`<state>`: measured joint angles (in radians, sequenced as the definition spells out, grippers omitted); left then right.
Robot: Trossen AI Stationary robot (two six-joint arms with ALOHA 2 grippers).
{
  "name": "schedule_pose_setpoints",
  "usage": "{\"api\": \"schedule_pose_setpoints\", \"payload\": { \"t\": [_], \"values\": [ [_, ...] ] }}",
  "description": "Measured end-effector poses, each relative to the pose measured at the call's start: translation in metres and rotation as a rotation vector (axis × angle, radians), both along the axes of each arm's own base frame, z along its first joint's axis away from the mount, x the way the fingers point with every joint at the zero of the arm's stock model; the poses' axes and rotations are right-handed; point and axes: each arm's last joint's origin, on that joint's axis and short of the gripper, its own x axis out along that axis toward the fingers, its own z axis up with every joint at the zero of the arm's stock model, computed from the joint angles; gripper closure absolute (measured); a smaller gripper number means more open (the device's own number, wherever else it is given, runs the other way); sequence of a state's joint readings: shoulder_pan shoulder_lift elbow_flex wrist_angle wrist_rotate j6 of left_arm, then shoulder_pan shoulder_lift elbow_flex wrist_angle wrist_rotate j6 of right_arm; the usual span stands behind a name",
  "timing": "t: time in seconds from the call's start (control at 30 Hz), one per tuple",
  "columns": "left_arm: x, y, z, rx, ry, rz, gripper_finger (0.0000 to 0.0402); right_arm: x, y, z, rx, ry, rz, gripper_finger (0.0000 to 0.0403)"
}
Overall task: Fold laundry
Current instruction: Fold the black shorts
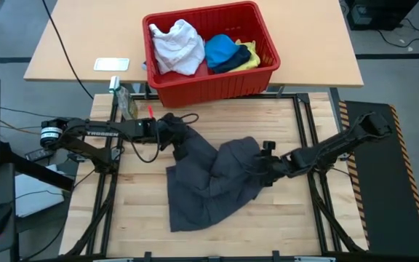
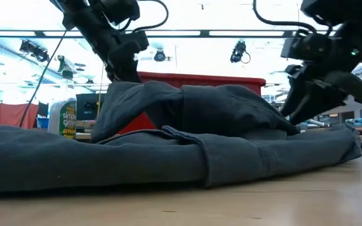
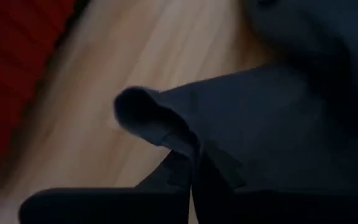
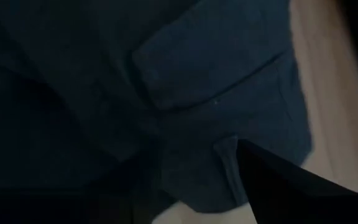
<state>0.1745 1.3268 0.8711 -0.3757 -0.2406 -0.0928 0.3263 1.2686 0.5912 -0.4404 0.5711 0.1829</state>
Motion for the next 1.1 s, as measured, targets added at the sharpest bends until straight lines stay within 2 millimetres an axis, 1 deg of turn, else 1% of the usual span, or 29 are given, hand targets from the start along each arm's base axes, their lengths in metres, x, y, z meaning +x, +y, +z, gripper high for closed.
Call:
{"api": "schedule_pose_setpoints", "payload": {
  "t": [0.07,0.17,0.27,0.37,0.47,0.53,0.6,0.67,0.8,0.9,0.97,1.03,1.1],
  "values": [
    [-0.005,0.001,0.004,0.033,0.011,0.004,0.034,-0.001,0.002,0.002,-0.036,-0.002,-0.004,0.0197],
    [-0.014,0.002,0.017,0.045,0.003,0.011,0.029,0.0,0.007,0.007,-0.045,-0.011,0.015,0.0201],
    [-0.023,-0.004,0.031,0.052,-0.024,-0.003,0.0235,0.0,0.011,0.005,-0.028,-0.004,0.039,0.0202],
    [-0.028,-0.016,0.034,0.044,-0.015,-0.049,0.0188,0.0,0.012,-0.002,-0.025,-0.011,0.045,0.0202],
    [-0.028,-0.039,0.022,0.031,0.037,-0.136,0.016,0.004,0.014,-0.01,-0.019,-0.026,0.047,0.0202],
    [-0.023,-0.058,0.008,0.027,0.06,-0.217,0.0155,0.006,0.015,-0.016,-0.032,-0.021,0.05,0.0202],
    [-0.021,-0.078,-0.012,0.026,0.127,-0.297,0.0157,0.009,0.016,-0.021,-0.057,-0.023,0.056,0.0202],
    [-0.013,-0.097,-0.022,0.05,0.104,-0.357,0.0161,0.013,0.016,-0.024,-0.082,-0.029,0.06,0.0202],
    [-0.003,-0.127,-0.044,0.126,0.134,-0.456,0.0165,0.021,0.013,-0.031,-0.1,-0.064,-0.001,0.0202],
    [0.002,-0.142,-0.058,0.151,0.138,-0.488,0.0165,0.025,0.009,-0.035,-0.1,-0.116,-0.091,0.0206],
    [0.005,-0.148,-0.065,0.148,0.144,-0.491,0.0165,0.027,0.007,-0.035,-0.096,-0.151,-0.136,0.0218],
    [0.006,-0.152,-0.071,0.136,0.148,-0.479,0.0165,0.028,0.005,-0.034,-0.094,-0.172,-0.17,0.0243],
    [0.004,-0.156,-0.073,0.119,0.153,-0.47,0.0166,0.029,0.003,-0.032,-0.089,-0.197,-0.195,0.028]
  ]
}}
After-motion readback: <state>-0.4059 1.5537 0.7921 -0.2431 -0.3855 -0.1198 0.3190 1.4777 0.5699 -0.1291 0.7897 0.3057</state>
